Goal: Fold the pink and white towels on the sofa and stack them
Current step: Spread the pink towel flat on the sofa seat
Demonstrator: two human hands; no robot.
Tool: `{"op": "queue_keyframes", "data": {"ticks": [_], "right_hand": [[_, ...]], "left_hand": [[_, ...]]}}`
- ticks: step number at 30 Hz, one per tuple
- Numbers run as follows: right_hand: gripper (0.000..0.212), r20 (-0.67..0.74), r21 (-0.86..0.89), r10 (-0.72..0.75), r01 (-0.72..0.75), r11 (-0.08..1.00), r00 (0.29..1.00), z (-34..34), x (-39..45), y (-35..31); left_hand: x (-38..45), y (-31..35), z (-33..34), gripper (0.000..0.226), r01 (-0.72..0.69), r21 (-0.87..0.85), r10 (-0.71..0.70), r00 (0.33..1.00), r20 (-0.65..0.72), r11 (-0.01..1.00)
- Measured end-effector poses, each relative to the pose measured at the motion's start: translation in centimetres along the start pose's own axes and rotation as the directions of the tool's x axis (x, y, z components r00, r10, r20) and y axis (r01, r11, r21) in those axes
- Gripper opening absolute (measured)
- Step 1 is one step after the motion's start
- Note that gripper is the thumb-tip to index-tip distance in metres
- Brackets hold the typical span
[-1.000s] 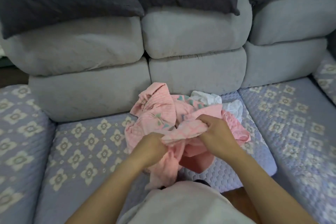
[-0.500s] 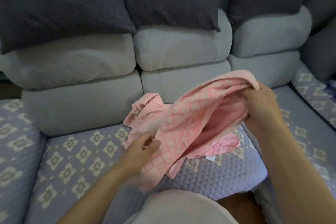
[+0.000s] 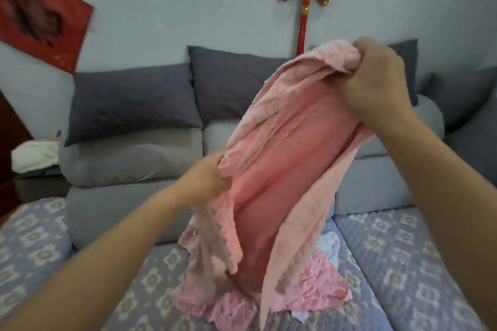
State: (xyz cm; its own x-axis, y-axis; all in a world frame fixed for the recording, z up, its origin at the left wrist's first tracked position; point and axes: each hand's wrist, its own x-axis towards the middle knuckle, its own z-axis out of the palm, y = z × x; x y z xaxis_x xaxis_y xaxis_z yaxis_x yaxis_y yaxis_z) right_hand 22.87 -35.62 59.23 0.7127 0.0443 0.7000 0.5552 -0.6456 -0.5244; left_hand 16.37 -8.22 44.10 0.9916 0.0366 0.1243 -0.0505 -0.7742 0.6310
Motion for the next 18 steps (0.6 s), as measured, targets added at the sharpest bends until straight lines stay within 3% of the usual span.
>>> {"op": "queue_keyframes", "data": {"ticks": [2, 4, 5, 7, 8, 9, 11, 13, 14, 16, 17, 18], "right_hand": [[0.031, -0.012, -0.116, -0.143, 0.141, 0.983, 0.99, -2.3, 1.4, 1.0], [0.054, 0.153, -0.258, -0.275, 0.307, 0.916, 0.949, -2.9, 1.1, 2.1], [0.063, 0.307, -0.363, -0.3, 0.403, 0.84, 0.903, -2.6, 0.3, 3.2], [0.068, 0.587, -0.543, -0.18, 0.55, 0.634, 0.789, -1.9, -1.8, 6.7], [0.061, 0.626, -0.606, -0.107, 0.568, 0.556, 0.772, -2.0, -2.5, 8.6], [0.047, 0.593, -0.647, -0.092, 0.541, 0.537, 0.8, -2.4, -2.2, 10.4], [0.018, 0.423, -0.688, -0.113, 0.4, 0.605, 0.899, -4.1, 0.3, 11.8], [0.007, 0.19, -0.682, -0.161, 0.248, 0.688, 0.968, -6.5, 4.3, 11.4], [0.012, 0.023, -0.628, -0.14, 0.124, 0.769, 0.99, -8.0, 6.3, 10.9], [0.027, -0.289, -0.28, 0.068, -0.152, 0.948, 0.955, -11.0, 9.6, 9.8], [0.031, -0.352, -0.049, 0.232, -0.265, 0.963, 0.907, -12.1, 10.8, 9.7], [0.031, -0.313, 0.222, 0.394, -0.337, 0.915, 0.864, -12.6, 11.2, 9.4]], "left_hand": [[0.4, 2.9, -3.3, 0.032, -0.062, 0.181, 0.056, 0.998, 0.039, 0.982], [1.4, 4.5, -6.9, 0.018, -0.006, 0.348, 0.098, 0.964, -0.246, 0.938], [1.8, 5.1, -8.8, 0.019, 0.065, 0.358, 0.094, 0.907, -0.41, 0.931], [1.8, 6.2, -12.0, 0.019, 0.136, 0.428, 0.162, 0.793, -0.588, 0.893], [1.3, 7.0, -13.0, 0.013, 0.146, 0.559, 0.263, 0.767, -0.585, 0.816], [0.6, 7.9, -13.5, 0.008, 0.129, 0.715, 0.395, 0.759, -0.517, 0.687], [-0.4, 9.9, -14.2, 0.018, 0.068, 0.902, 0.551, 0.771, -0.32, 0.427], [-0.9, 12.6, -15.9, 0.023, 0.021, 0.95, 0.629, 0.744, -0.224, 0.313], [-1.0, 14.0, -17.2, 0.022, 0.031, 0.96, 0.652, 0.728, -0.213, 0.279], [-1.6, 16.2, -19.5, 0.023, 0.095, 0.965, 0.699, 0.673, -0.242, 0.242], [-2.0, 16.4, -19.7, 0.025, 0.121, 0.955, 0.712, 0.643, -0.282, 0.27], [-2.3, 16.1, -19.0, 0.026, 0.138, 0.917, 0.696, 0.611, -0.377, 0.375]]}}
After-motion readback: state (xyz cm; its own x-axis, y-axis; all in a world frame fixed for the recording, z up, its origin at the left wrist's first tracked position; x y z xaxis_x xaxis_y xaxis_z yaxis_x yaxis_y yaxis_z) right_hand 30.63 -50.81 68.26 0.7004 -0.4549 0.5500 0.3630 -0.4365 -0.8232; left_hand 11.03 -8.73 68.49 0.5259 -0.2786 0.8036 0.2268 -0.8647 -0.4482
